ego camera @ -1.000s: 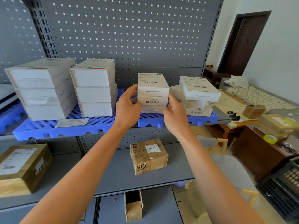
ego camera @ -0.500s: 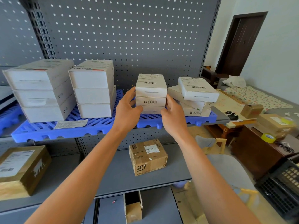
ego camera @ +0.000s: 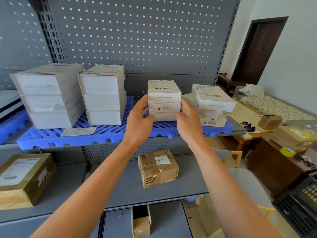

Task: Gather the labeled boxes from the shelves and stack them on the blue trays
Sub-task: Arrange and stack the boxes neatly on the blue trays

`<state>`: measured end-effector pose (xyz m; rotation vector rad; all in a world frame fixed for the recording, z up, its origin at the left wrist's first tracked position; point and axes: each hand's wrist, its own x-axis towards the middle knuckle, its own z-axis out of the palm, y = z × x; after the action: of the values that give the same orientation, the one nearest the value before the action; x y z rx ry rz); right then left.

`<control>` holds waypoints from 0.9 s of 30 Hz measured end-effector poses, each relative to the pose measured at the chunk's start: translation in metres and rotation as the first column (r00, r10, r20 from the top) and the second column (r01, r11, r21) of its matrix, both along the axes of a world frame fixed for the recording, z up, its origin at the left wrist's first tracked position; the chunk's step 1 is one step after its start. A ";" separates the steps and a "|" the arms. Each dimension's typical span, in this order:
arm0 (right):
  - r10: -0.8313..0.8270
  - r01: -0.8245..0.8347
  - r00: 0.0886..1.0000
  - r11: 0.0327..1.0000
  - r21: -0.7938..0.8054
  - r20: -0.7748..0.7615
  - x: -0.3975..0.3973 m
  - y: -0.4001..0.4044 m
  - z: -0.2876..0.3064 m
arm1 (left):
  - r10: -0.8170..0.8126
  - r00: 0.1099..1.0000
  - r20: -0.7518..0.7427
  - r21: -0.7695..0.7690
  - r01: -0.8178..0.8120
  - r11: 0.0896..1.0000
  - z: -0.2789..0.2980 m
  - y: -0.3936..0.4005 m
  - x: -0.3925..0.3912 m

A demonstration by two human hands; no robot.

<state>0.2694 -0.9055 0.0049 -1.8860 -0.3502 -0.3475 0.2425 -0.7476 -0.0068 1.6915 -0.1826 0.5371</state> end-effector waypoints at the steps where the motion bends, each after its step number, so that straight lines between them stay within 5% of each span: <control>1: 0.005 -0.005 1.000 1.000 -0.005 0.009 0.000 -0.001 0.003 | 0.002 1.000 -0.002 -0.002 -0.002 1.000 0.001 -0.001 -0.001; 15: 0.106 -0.105 0.994 0.993 -0.044 0.020 0.003 -0.008 0.025 | -0.025 1.000 0.010 -0.085 0.026 0.996 0.019 0.001 -0.003; 27: 0.077 -0.076 0.997 0.995 0.056 -0.012 -0.007 -0.017 -0.005 | 0.005 1.000 -0.005 0.019 -0.005 1.000 -0.007 -0.012 -0.007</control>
<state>0.2620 -0.9224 0.0000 -1.8142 -0.3984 -0.2889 0.2359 -0.7591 -0.0133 1.7117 -0.1803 0.5358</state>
